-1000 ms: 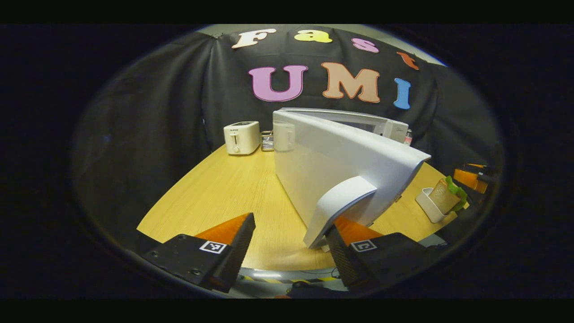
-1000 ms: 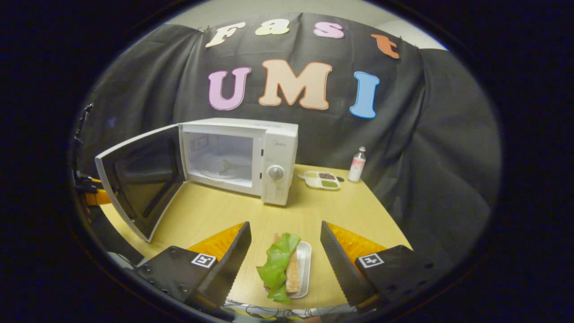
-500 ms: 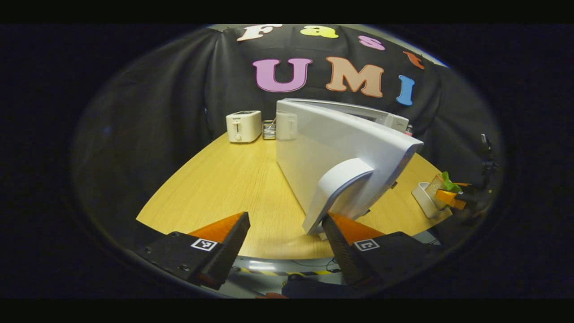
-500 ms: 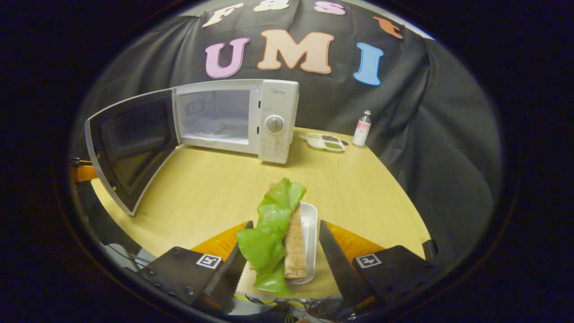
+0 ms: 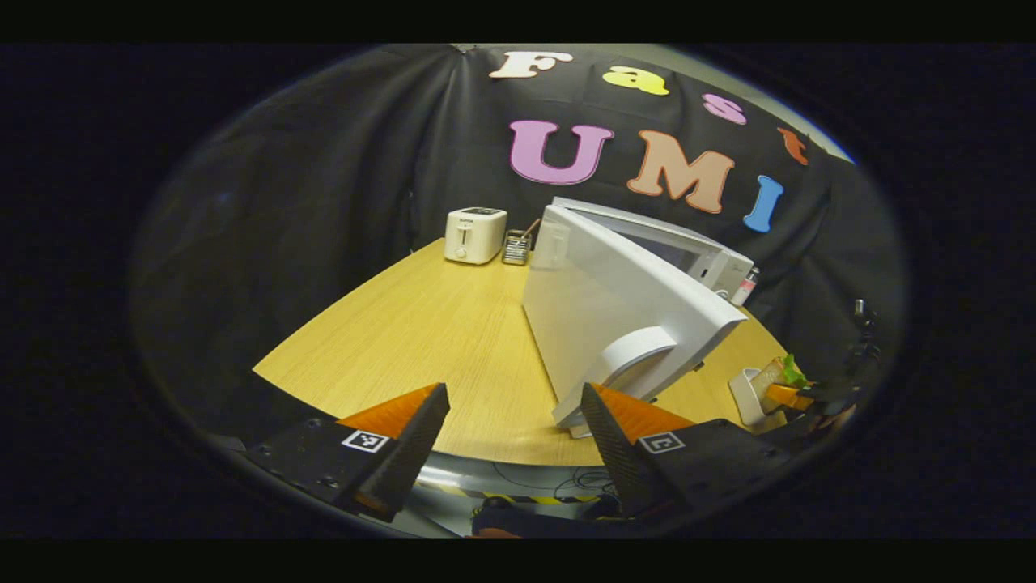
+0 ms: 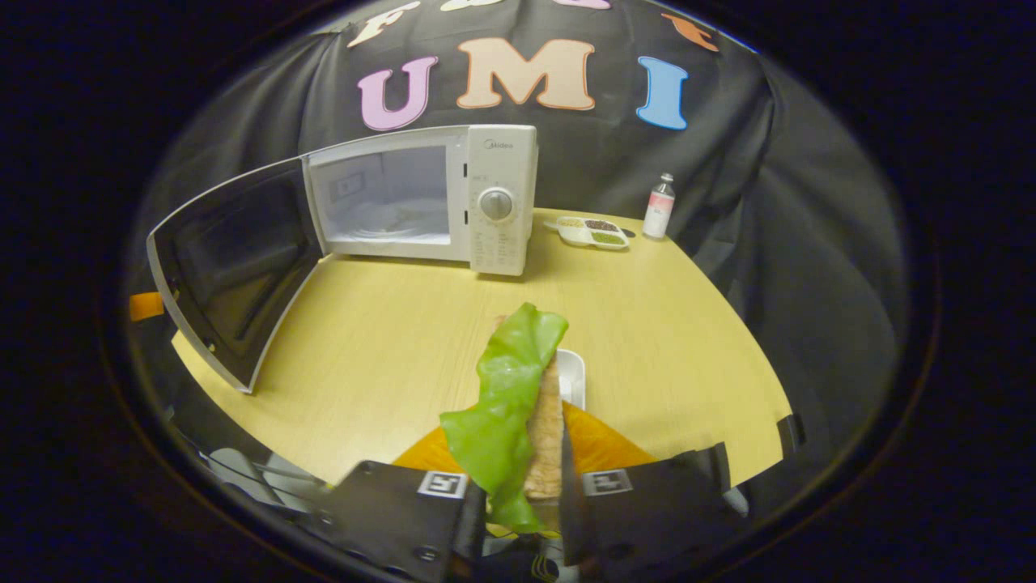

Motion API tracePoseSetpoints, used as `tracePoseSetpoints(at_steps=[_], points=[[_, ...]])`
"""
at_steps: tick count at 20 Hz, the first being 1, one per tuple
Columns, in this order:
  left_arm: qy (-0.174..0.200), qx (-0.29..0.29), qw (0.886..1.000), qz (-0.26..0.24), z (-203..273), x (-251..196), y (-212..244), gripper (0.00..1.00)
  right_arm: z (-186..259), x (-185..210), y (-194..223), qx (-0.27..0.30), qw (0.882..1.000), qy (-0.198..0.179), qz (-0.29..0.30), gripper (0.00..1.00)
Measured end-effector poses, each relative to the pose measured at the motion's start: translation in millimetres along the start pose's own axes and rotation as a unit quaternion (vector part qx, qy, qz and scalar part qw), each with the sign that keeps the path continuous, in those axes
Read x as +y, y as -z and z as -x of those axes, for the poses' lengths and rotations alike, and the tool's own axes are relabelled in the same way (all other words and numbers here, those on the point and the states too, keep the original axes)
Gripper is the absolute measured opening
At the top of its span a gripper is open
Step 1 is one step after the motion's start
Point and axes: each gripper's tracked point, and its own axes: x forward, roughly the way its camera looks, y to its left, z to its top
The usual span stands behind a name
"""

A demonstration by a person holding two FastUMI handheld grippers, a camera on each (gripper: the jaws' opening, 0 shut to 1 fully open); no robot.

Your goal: Open the microwave oven with the left hand, put the food in, and close the microwave oven.

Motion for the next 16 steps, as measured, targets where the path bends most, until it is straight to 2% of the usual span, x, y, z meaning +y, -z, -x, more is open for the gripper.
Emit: tracePoseSetpoints(at_steps=[4,5,6,8,9,10,15,16], points=[[0.031,-0.006,0.999,0.003,4,-8,-3,0.96,7,-5,-19,-0.016,1.0,0.007,0.019,0.35],[0.032,-0.007,0.999,0.002,6,-7,-3,0.95,11,-5,-24,-0.021,0.999,0.009,0.027,0.35],[0.03,-0.008,1.0,-0.002,7,-4,-3,0.99,14,-6,-33,-0.029,0.999,0.01,0.032,0.35],[0.021,-0.015,1.0,-0.012,11,4,-7,0.92,20,-3,-53,-0.047,0.998,0.009,0.032,0.35],[0.02,-0.023,0.999,-0.016,16,5,-12,0.92,23,1,-64,-0.058,0.998,0.005,0.028,0.35],[0.019,-0.032,0.999,-0.018,18,6,-19,0.96,23,9,-76,-0.067,0.997,-0.002,0.023,0.35],[0.022,-0.083,0.995,-0.041,37,11,-56,0.95,1,68,-123,-0.087,0.995,-0.047,-0.013,0.35],[0.022,-0.088,0.995,-0.048,39,10,-60,0.96,-6,82,-132,-0.086,0.994,-0.057,-0.024,0.29]])
